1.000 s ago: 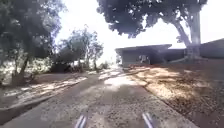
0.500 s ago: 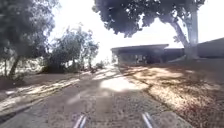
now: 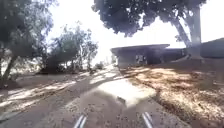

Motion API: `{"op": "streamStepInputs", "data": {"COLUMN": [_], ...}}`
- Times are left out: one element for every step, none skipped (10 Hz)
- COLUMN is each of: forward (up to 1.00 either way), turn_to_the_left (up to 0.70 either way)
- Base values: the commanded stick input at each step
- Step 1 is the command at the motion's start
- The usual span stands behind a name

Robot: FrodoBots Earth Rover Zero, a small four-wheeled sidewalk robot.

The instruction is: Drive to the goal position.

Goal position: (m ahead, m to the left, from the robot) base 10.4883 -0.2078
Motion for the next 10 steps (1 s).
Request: {"op": "streamStepInputs", "data": {"forward": [1.00,1.00,1.00,1.00,1.00,1.00,1.00,1.00,1.00,1.00], "turn_to_the_left": [0.00,0.00,0.00,0.00,0.00,0.00,0.00,0.00,0.00,0.00]}}
